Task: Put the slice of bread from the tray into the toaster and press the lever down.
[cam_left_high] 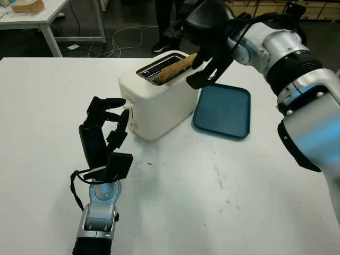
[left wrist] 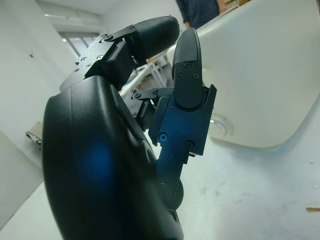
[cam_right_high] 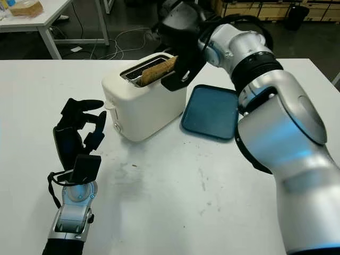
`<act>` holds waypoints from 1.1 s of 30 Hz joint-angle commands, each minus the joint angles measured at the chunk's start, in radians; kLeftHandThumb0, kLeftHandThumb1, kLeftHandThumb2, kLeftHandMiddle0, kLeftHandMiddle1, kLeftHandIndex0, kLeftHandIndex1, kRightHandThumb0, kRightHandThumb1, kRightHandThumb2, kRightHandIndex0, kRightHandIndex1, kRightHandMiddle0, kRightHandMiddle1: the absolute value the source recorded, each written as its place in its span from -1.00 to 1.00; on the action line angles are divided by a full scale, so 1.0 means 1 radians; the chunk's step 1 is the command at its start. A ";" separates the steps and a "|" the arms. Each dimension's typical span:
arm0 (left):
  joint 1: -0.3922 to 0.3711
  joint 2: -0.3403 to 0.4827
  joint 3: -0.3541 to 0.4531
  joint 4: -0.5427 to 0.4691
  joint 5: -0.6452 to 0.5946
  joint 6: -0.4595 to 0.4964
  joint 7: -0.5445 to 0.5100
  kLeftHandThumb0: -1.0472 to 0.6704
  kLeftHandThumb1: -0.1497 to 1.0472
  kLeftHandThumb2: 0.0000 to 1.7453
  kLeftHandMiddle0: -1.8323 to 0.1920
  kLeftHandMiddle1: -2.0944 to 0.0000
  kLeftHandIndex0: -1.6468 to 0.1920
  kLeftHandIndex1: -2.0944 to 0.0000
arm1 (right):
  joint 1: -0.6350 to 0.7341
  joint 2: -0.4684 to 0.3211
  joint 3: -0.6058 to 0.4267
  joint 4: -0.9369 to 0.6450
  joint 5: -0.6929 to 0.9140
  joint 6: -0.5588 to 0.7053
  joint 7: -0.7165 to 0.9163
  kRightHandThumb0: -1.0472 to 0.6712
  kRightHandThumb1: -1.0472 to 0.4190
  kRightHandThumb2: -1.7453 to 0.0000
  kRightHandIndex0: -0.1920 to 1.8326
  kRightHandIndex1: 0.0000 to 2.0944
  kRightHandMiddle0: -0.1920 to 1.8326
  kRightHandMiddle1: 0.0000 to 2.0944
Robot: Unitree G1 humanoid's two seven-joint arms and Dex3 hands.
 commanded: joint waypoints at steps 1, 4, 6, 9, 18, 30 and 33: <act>-0.002 0.001 0.004 -0.004 -0.001 -0.005 0.003 -0.26 0.79 -0.69 0.27 -0.46 0.23 -0.10 | 0.075 -0.015 -0.095 -0.014 0.106 -0.065 -0.034 -0.51 -0.79 0.92 -0.51 -0.36 -0.20 -0.92; -0.002 0.006 0.009 -0.010 0.005 0.002 0.004 -0.27 0.79 -0.69 0.27 -0.46 0.23 -0.09 | 0.175 -0.006 -0.220 -0.040 0.239 -0.121 -0.075 -0.46 -0.82 0.85 -0.35 -0.37 -0.09 -0.89; -0.005 0.011 0.013 -0.008 -0.001 -0.003 -0.004 -0.25 0.79 -0.69 0.27 -0.46 0.24 -0.09 | 0.265 0.018 -0.336 -0.060 0.377 -0.161 -0.047 -0.39 -0.82 0.92 -0.19 -0.37 0.02 -0.88; -0.009 0.018 0.017 -0.006 -0.010 -0.003 -0.013 -0.24 0.79 -0.69 0.29 -0.46 0.24 -0.09 | 0.392 0.024 -0.421 -0.109 0.478 -0.202 -0.022 -0.30 -0.83 0.89 -0.16 -0.24 0.06 -0.88; -0.032 0.032 0.024 -0.004 -0.002 0.017 -0.028 -0.25 0.79 -0.70 0.25 -0.43 0.23 -0.07 | 0.844 0.085 -0.588 -0.432 0.759 -0.139 0.200 -0.18 -0.83 0.78 -0.02 -0.49 0.11 -0.98; -0.055 0.046 0.027 0.001 0.011 0.047 -0.029 -0.26 0.79 -0.70 0.23 -0.38 0.19 -0.03 | 1.235 0.235 -0.636 -0.938 0.767 -0.032 0.157 -0.19 -0.83 0.82 -0.06 -0.19 0.19 -0.98; -0.061 0.068 0.029 0.011 0.049 0.049 -0.011 -0.25 0.79 -0.70 0.22 -0.37 0.18 -0.02 | 1.283 0.275 -0.627 -1.005 0.740 0.010 0.132 -0.19 -0.83 0.83 -0.05 -0.06 0.20 -0.98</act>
